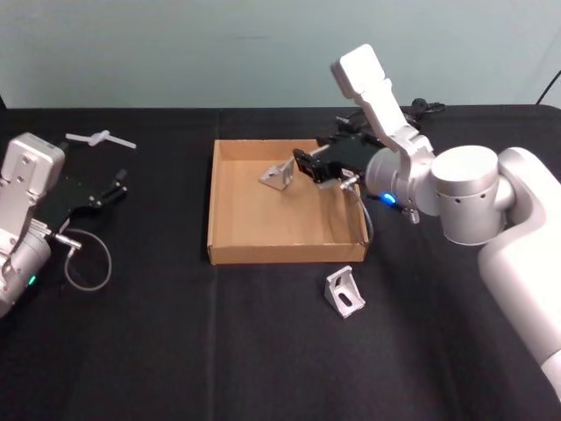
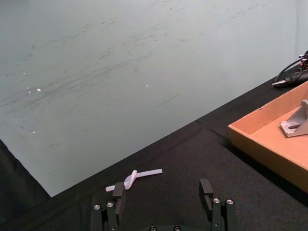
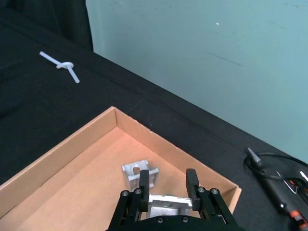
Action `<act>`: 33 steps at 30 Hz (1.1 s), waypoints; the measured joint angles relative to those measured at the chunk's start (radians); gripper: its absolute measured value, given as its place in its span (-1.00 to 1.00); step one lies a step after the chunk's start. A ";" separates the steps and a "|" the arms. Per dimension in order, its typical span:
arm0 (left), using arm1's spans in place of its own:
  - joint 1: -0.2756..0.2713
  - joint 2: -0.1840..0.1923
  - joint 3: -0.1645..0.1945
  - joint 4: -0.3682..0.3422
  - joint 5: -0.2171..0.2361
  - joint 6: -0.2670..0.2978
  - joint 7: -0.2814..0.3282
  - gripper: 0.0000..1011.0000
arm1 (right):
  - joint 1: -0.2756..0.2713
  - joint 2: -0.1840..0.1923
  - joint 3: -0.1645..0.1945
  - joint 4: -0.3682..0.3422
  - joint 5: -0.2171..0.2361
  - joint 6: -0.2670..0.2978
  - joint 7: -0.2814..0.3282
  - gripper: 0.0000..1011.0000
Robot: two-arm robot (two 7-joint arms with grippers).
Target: Use one hand to pick up the angle iron from the table and place it into the box.
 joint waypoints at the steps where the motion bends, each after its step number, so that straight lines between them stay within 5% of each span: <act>1: 0.000 0.000 0.000 0.000 0.000 0.000 0.000 0.99 | 0.007 -0.007 -0.004 0.016 -0.004 -0.010 -0.006 -0.09; 13: 0.000 0.000 0.000 0.000 0.000 0.000 0.000 0.99 | 0.052 -0.036 -0.011 0.107 -0.023 -0.029 -0.020 -0.09; 24: 0.000 0.000 0.000 0.000 0.000 0.000 0.000 0.99 | 0.052 -0.036 -0.011 0.105 -0.023 -0.028 -0.019 -0.09; 33: 0.000 0.000 0.000 0.000 0.000 0.000 0.000 0.99 | 0.050 -0.035 -0.010 0.102 -0.023 -0.028 -0.020 0.40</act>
